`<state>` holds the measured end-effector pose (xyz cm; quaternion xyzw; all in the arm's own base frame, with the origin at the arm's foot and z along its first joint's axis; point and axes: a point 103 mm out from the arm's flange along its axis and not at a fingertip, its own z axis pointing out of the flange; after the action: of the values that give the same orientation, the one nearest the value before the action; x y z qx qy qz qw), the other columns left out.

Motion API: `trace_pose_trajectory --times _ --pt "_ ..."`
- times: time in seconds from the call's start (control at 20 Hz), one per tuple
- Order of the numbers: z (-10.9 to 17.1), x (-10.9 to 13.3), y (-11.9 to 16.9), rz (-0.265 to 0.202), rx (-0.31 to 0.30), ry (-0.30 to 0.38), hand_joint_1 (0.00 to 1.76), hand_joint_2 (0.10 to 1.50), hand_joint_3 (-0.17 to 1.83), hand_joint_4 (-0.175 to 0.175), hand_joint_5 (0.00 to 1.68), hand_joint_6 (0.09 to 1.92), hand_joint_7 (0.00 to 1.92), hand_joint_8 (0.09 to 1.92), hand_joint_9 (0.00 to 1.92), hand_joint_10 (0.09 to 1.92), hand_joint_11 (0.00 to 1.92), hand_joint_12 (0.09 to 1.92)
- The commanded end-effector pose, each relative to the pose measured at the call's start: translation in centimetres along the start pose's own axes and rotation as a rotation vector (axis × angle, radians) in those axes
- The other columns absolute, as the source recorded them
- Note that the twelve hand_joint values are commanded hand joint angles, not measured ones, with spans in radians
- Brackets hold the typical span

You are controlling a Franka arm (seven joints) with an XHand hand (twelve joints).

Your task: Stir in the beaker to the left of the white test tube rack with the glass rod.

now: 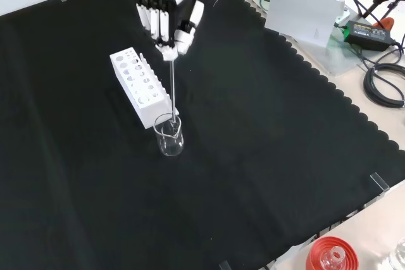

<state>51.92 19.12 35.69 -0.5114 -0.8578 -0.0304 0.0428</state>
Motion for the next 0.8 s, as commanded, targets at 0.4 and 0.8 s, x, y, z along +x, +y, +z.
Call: trace_pose_trajectory --times 0.4,0.8 --pt "3.6 -4.6 0.7 0.032 0.039 0.009 1.32 1.08 -0.17 -0.175 1.35 0.09 1.3 0.78 1.64 0.64 1.57 0.72" --pt "6.1 -4.8 0.7 0.03 0.074 0.013 1.32 1.08 -0.17 -0.175 1.35 0.09 1.3 0.77 1.64 0.63 1.57 0.72"
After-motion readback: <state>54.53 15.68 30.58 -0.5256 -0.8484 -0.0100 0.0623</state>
